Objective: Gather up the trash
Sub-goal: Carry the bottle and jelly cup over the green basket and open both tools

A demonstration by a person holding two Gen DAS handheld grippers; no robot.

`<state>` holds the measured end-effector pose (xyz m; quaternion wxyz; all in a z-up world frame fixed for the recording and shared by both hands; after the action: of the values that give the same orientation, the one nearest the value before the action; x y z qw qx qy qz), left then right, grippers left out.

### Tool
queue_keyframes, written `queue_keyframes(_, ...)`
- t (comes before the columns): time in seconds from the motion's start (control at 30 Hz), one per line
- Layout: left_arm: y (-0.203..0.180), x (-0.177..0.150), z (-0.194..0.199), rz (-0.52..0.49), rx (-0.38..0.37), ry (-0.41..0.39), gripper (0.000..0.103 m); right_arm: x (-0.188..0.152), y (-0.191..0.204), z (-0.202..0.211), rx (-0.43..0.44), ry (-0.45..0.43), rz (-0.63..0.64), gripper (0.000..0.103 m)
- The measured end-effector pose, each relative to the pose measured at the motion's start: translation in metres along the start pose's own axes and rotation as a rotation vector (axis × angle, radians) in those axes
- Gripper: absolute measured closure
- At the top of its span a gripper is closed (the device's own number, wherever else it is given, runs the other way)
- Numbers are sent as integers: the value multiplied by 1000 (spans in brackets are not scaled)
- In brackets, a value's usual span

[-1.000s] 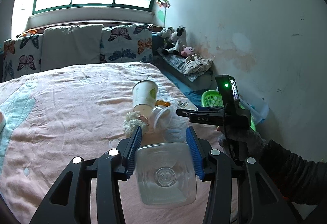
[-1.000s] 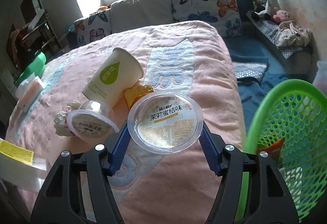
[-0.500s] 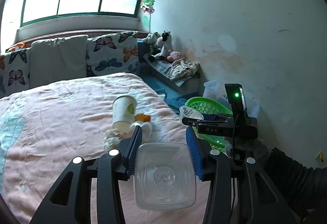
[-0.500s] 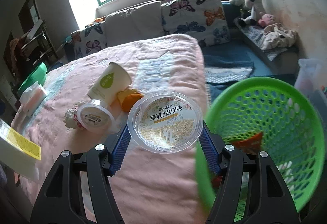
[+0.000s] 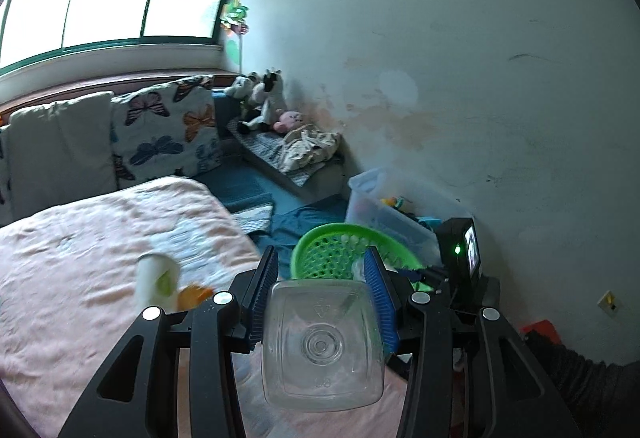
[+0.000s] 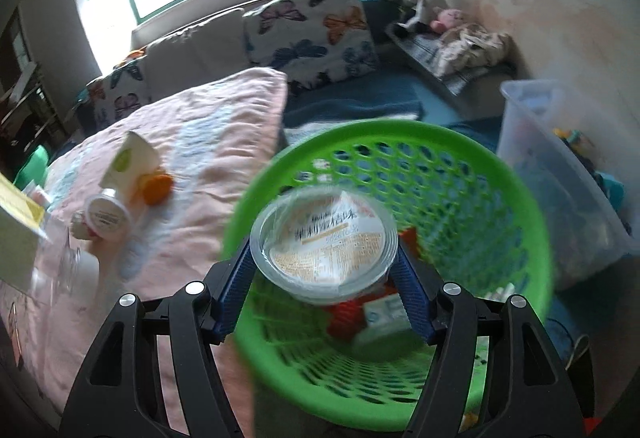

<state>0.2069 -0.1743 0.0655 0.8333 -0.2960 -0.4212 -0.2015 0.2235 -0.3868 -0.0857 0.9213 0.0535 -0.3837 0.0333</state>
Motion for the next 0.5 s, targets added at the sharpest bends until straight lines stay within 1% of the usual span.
queue_keyframes(0.13,-19,9,-33,-20,-17,26,60,-9,-19,-1,-19,11,-32,34)
queue_keyframes(0.23,-29,14,-56,-22,-35,44,60,-15,-31,2,-19,12,-51,28)
queue_keyframes(0.33,-35,16,-79,-13,-53,62,60,-19,-39,7,-24,3,-56,25)
queue_keyframes(0.5,-48,12,-123,-4,-61,111,60,-25,-50,19,-25,-16,-77,25)
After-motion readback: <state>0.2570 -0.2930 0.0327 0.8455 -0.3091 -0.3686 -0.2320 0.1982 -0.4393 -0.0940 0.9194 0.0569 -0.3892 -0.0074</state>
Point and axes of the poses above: each gripper's, at about its wrist camera, not at the fingertips, and z roughly against the way its jaws point, y to its left, x to its top, the point moved 6 cm from there along -z, roughly the way its jaws point, and after that the axes turned 7 degrees about z, right-handed, at the moved point
